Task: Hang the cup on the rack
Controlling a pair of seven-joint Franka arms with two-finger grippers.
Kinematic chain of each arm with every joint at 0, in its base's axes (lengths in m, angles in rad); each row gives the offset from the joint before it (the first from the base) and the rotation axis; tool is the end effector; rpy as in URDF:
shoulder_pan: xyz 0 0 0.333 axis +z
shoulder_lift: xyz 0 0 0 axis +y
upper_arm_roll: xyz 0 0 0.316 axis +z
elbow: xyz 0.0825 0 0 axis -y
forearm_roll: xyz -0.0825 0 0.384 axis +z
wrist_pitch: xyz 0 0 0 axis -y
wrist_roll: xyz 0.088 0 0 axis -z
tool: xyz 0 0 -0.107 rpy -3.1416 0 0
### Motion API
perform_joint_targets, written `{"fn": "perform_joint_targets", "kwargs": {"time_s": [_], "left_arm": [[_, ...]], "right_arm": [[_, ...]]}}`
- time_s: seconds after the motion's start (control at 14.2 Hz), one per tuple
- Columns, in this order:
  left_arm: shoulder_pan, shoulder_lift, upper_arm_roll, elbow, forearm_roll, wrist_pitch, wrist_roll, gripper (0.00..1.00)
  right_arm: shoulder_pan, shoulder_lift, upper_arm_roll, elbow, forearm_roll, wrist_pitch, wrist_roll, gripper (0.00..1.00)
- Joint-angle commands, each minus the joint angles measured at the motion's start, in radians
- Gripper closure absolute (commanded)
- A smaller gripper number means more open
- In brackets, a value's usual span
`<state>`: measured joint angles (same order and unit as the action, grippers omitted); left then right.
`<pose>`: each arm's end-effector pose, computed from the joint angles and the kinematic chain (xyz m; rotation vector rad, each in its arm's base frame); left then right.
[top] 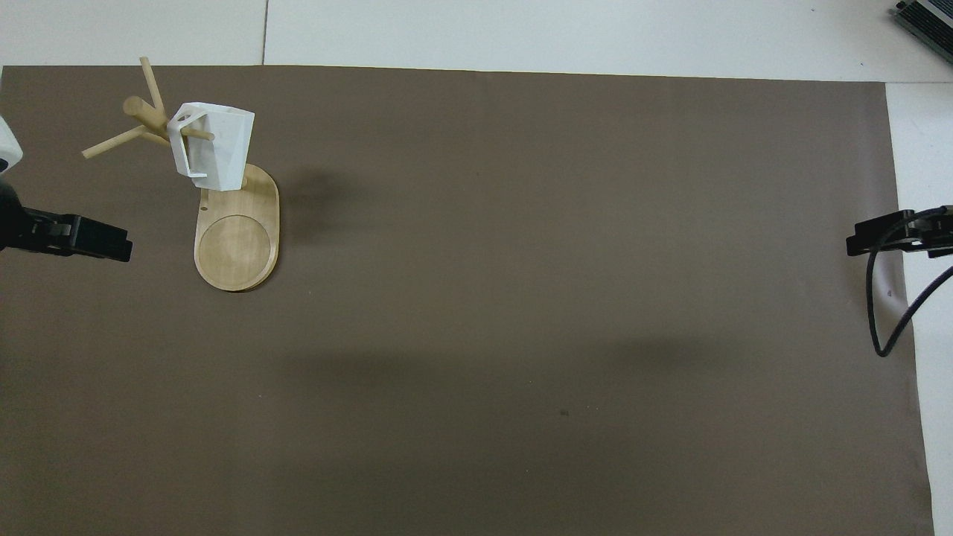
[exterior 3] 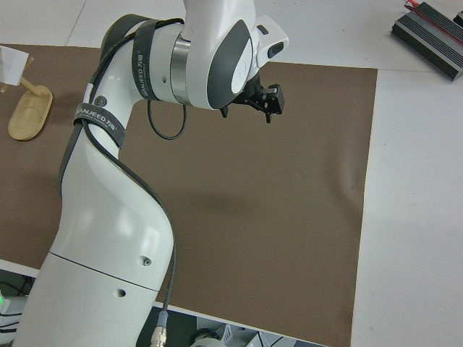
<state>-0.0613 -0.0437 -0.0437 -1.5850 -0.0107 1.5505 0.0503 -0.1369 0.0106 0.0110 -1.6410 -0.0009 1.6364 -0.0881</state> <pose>0.5359 -0.0582 0.6399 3.1231 -0.2434 0.0140 0.5572 -0.0706 0.5910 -3.1401 0.0593 0.0239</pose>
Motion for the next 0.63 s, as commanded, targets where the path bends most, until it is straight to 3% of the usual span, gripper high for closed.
{"fn": "perform_joint_targets", "kwargs": {"time_s": [0.0,0.56], "left_arm": [[0.000,-0.004,-0.001,0.017,0.017,-0.029,-0.024,0.00],[0.003,-0.015,0.005,-0.009,0.015,-0.020,-0.026,0.00]], "right_arm": [[0.005,-0.011,-0.003,-0.005,-0.002,0.000,0.011,0.00],[0.005,-0.011,-0.003,-0.005,-0.002,0.000,0.011,0.00]]}}
